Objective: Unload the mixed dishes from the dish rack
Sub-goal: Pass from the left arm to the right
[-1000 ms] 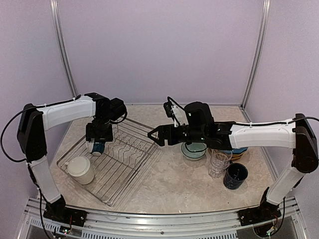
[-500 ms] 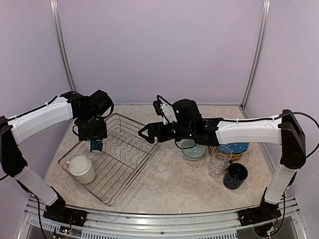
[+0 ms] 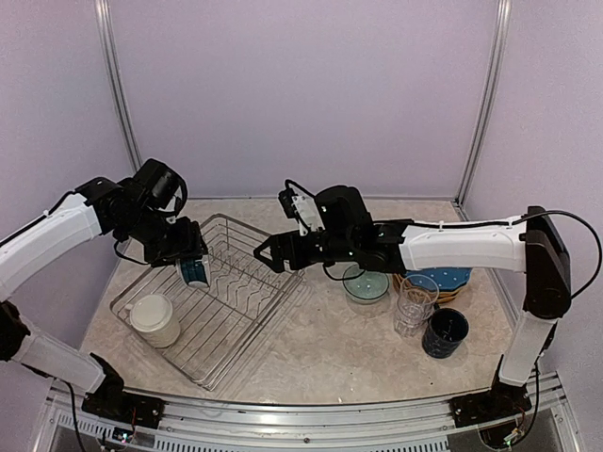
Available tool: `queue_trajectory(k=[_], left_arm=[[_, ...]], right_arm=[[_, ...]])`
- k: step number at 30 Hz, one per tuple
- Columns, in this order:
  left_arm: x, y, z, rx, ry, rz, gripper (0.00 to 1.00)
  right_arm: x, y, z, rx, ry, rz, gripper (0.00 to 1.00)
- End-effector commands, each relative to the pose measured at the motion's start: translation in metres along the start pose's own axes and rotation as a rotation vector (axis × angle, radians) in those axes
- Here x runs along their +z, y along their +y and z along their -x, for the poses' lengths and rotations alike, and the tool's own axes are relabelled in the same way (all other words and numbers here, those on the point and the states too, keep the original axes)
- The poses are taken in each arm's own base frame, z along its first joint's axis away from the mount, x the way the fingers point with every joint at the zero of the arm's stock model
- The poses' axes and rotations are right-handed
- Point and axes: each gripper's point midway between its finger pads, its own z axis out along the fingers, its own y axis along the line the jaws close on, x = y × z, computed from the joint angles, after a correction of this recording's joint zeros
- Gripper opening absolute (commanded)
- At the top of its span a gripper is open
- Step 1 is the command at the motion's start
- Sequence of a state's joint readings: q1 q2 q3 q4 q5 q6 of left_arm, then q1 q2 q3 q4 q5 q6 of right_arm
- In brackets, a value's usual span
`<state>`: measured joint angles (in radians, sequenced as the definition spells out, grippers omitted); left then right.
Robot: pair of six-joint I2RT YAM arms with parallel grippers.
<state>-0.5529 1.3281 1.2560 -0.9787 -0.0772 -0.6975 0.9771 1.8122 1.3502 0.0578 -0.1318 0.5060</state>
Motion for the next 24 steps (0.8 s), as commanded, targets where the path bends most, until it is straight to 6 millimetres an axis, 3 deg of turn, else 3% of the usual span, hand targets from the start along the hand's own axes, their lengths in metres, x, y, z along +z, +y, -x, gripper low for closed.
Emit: queue_trajectory(k=[1,14,24], left_arm=[[-0.012,-0.024,0.01,0.002,-0.016,-0.21,0.4],[-0.042,-0.055,0.013,0.012,-0.018,-0.539,0.39],[-0.078,-0.083,0.01,0.1,-0.083,-0.796,0.38]], right_arm=[[0.001,0.0,0.004,-0.021,0.008,-0.023,0.9],[0.023,0.012,0.016,0.127,0.015,0.11,0.9],[0.05,0.007,0.013,0.247,0.042,0.182,0.83]])
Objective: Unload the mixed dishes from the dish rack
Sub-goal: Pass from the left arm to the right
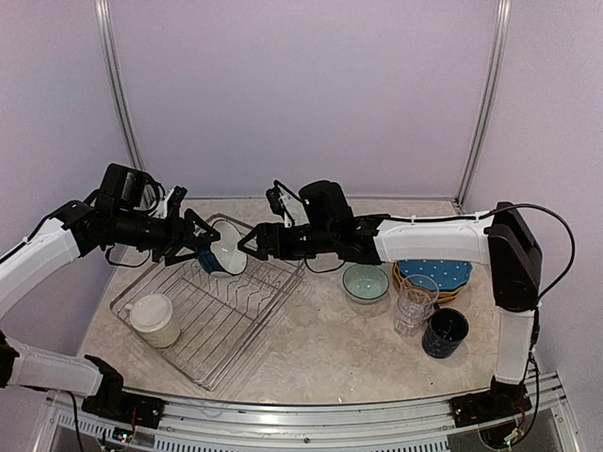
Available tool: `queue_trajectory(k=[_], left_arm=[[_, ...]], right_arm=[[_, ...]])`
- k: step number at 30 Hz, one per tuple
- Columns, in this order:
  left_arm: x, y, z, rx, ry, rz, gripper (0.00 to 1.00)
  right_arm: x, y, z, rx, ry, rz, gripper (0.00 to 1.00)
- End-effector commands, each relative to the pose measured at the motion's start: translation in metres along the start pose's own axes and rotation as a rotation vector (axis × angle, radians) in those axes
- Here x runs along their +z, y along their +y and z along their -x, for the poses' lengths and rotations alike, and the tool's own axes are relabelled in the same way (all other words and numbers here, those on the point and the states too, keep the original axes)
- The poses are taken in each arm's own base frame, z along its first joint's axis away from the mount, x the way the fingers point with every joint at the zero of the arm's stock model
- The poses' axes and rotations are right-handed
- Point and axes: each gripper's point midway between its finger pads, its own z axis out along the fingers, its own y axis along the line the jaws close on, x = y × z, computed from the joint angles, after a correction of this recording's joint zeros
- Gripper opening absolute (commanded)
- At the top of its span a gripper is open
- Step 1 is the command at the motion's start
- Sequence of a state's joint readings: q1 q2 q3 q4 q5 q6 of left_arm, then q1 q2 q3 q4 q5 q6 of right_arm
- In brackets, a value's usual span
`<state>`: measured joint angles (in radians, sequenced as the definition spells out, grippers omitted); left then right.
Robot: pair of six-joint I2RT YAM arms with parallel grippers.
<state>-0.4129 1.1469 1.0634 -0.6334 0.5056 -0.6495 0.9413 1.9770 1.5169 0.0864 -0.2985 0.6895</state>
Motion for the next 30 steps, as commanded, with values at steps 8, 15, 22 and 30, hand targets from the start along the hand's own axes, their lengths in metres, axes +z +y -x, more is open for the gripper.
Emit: queue_trajectory(k=[8,15,22,30], left_arm=[[-0.007,-0.055,0.012,0.115,-0.025,-0.298,0.38],[-0.002,-0.064,0.009,0.108,0.007,-0.373,0.36],[-0.001,-0.06,0.008,0.093,0.008,-0.371,0.37],[-0.001,-0.06,0.011,0.086,0.005,-0.361,0.37]], right_arm=[[0.024,0.005,0.005,0.092,0.011,0.109,0.64],[0.015,0.004,0.013,0.074,-0.034,0.078,0.2],[-0.01,0.008,0.031,0.027,-0.104,0.041,0.0],[-0.015,0.003,0.033,0.032,-0.13,0.043,0.0]])
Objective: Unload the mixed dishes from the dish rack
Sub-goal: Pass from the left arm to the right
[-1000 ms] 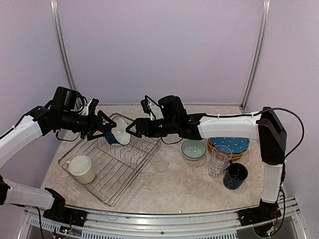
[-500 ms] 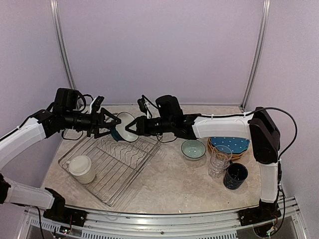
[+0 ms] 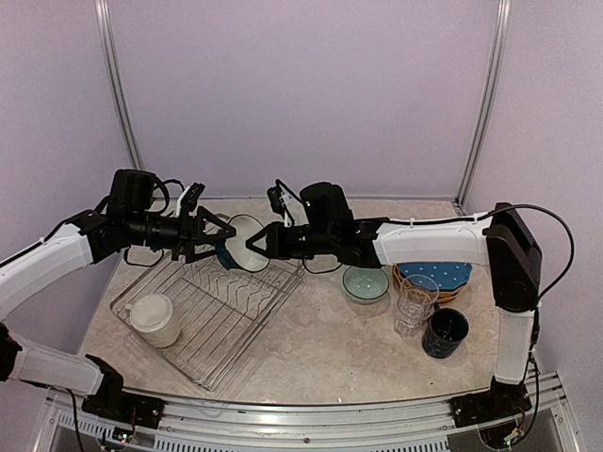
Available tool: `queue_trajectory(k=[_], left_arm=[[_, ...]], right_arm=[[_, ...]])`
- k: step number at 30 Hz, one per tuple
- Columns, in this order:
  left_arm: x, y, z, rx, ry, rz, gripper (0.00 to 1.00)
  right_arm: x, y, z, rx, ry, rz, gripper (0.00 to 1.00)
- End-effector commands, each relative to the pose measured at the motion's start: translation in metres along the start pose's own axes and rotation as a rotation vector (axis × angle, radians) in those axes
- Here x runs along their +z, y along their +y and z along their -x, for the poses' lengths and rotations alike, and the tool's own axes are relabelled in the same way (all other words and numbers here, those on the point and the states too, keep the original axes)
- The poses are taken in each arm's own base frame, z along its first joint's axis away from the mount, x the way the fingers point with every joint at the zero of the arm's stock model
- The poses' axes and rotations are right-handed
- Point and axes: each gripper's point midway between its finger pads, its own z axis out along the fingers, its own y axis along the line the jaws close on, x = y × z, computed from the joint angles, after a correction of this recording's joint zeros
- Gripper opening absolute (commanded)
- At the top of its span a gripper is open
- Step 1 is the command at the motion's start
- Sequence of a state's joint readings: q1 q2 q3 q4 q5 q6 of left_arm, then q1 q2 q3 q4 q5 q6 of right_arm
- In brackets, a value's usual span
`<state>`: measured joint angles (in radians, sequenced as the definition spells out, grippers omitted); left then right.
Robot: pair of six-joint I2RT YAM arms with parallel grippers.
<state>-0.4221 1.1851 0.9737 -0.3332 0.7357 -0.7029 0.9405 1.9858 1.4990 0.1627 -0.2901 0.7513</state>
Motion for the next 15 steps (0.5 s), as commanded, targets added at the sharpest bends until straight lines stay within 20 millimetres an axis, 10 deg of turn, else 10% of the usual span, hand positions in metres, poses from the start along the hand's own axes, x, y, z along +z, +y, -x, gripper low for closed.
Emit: queue_trajectory(k=[1,7,11,15], left_arm=[[-0.013,-0.027,0.014,0.039,-0.034,-0.087,0.37],[-0.016,-0.027,0.013,0.036,-0.046,-0.075,0.42],[-0.021,-0.016,0.016,0.041,-0.081,0.0,0.93],[-0.035,-0.003,0.025,0.039,-0.138,0.109,0.99]], right_arm=[[-0.017,0.004,0.027,-0.014,-0.086,0.029,0.0],[-0.02,0.0,0.029,-0.01,-0.092,0.015,0.0],[-0.03,-0.005,0.037,-0.03,-0.098,-0.036,0.0],[-0.051,-0.02,0.042,-0.071,-0.106,-0.153,0.0]])
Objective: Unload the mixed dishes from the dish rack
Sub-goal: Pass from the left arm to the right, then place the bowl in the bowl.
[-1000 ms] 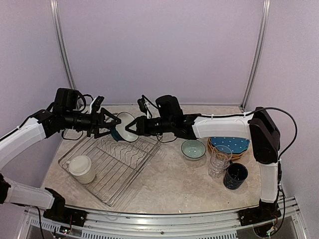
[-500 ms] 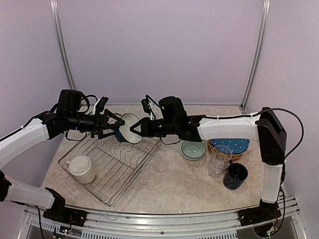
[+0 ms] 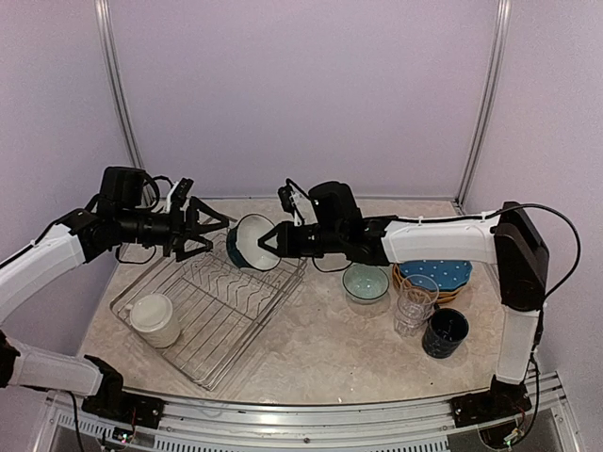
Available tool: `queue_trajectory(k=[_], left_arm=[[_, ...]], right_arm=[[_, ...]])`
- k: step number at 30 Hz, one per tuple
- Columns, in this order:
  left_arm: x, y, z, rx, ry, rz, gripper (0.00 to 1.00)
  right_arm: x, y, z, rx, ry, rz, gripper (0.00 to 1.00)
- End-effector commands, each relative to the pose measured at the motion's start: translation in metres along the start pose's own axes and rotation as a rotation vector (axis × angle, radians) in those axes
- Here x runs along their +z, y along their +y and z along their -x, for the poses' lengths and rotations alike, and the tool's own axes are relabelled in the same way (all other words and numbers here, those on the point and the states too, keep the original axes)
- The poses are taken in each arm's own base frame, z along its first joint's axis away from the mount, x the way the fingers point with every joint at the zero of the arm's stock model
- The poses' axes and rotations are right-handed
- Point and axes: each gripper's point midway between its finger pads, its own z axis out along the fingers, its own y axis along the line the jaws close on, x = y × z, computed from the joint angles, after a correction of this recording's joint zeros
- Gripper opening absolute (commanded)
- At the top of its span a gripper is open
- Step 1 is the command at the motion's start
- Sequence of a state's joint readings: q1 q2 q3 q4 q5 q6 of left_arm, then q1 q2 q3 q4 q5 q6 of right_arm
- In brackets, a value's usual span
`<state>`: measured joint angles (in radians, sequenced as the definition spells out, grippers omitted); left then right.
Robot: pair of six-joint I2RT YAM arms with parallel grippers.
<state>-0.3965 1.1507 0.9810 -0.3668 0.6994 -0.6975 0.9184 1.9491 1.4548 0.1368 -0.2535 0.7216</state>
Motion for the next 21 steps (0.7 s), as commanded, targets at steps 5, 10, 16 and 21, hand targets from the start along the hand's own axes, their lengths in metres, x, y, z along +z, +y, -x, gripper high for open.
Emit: queue_trajectory(k=[5,10,16,21], left_arm=[[-0.038,0.008,0.024,0.055,-0.158,0.189,0.99],[-0.048,0.01,0.027,0.072,-0.193,0.234,0.99],[-0.055,0.016,0.031,0.071,-0.207,0.3,0.99],[-0.051,0.024,0.028,0.025,-0.18,0.329,0.99]], right_arm=[[-0.077,-0.039,0.039,-0.109,-0.059,-0.289,0.0],[-0.138,-0.094,0.02,-0.147,0.107,-0.586,0.0],[-0.202,-0.159,-0.023,-0.114,0.333,-0.811,0.0],[-0.2,-0.182,-0.017,-0.089,0.347,-0.754,0.0]])
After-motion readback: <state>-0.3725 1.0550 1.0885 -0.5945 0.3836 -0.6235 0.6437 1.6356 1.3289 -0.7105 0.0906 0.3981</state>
